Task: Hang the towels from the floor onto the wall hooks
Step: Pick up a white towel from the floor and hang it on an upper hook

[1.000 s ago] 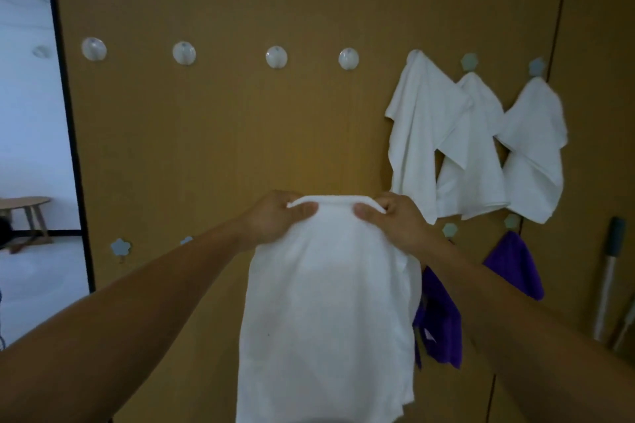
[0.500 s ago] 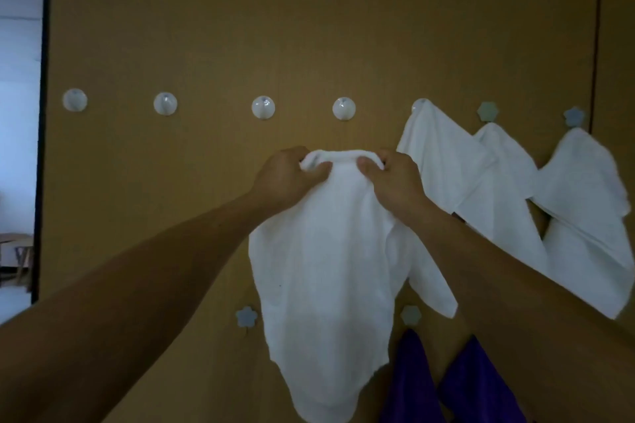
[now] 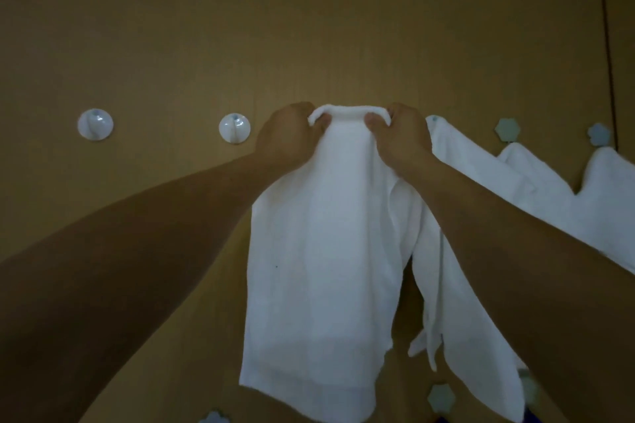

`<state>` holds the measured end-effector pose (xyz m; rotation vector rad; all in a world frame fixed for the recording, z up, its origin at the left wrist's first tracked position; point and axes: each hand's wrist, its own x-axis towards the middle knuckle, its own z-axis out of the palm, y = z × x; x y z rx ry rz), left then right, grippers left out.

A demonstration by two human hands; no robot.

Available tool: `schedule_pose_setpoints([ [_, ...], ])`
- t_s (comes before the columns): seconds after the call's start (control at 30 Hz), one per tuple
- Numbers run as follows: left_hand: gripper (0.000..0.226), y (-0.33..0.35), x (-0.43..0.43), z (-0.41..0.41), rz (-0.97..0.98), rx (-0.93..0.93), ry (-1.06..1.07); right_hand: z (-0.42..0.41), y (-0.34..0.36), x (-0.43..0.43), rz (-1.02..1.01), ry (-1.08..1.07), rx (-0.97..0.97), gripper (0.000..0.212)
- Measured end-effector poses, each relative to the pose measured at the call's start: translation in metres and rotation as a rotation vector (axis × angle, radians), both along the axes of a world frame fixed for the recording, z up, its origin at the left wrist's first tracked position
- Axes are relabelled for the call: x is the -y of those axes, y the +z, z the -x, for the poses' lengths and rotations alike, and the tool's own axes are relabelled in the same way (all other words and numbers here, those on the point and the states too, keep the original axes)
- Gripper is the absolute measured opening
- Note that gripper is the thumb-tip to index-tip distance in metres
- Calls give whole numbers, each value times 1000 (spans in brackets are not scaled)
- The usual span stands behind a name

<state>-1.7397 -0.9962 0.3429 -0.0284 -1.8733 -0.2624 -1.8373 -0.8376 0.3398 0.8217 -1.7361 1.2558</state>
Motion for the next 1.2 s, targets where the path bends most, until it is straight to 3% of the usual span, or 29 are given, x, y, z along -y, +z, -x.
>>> schedule_pose_setpoints([
  [0.23, 26, 37, 12, 34, -17, -49, 211, 35, 46, 25, -61, -151, -89, 30],
  [0.4, 27, 33, 18, 44, 9, -60, 308, 56, 35, 43, -63, -278, -198, 21],
  [0.6, 34, 19, 23, 44, -215, 86, 77, 66, 7, 44, 4, -105, -272, 19],
  [0.67, 39, 10, 24, 45, -289, 149, -65, 64, 0, 46, 4, -28, -239, 18],
  [0.73, 39, 5, 23, 47, -317, 198, -60, 61, -3, 47, 3, 69, -182, 16],
  [0.83, 43, 1, 17, 48, -221, 196, 112, 58, 4, 42, -34, 191, -23, 11],
  [0.93, 61, -3, 14, 43, 48, 21, 268, 58, 10, 33, -98, 160, 91, 26],
  [1.03, 48, -6, 14, 45, 345, -26, 370, 57, 7, 33, -60, -13, -2, 29],
  [1.2, 19, -14, 16, 54, 342, -48, 231, 55, -15, 43, -74, -24, -214, 17],
])
